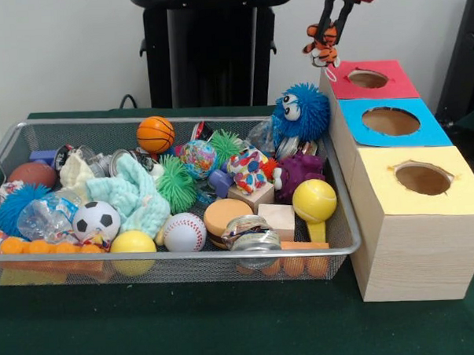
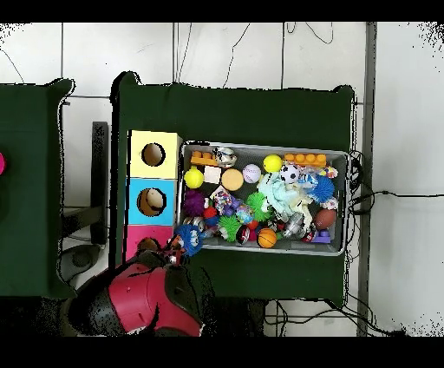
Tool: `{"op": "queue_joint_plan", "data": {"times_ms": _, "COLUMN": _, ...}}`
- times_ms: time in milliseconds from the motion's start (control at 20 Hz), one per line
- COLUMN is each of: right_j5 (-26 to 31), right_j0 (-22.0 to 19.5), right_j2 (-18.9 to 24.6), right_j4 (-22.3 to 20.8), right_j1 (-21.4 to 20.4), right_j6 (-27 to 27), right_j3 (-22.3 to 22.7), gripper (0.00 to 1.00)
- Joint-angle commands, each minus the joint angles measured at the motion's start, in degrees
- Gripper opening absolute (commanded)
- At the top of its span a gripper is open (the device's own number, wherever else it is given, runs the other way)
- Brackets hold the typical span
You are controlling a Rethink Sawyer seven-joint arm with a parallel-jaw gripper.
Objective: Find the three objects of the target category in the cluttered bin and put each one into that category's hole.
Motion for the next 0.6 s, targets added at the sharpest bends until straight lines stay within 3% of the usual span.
{"op": "queue_joint_plan", "data": {"times_ms": 50, "right_j5": 0.2, "right_j0": 1.5, "right_j2": -1.1, "right_j4": 4.1, "right_j1": 5.1, "right_j6": 15.4, "right_j3": -4.4, "gripper": 0.00}}
{"op": "queue_joint_plan", "data": {"times_ms": 600, "right_j5": 5.0, "right_j0": 5.9, "right_j2": -3.8, "right_j4": 8.7, "right_j1": 8.6, "right_j6": 15.8, "right_j3": -10.6, "gripper": 0.00}}
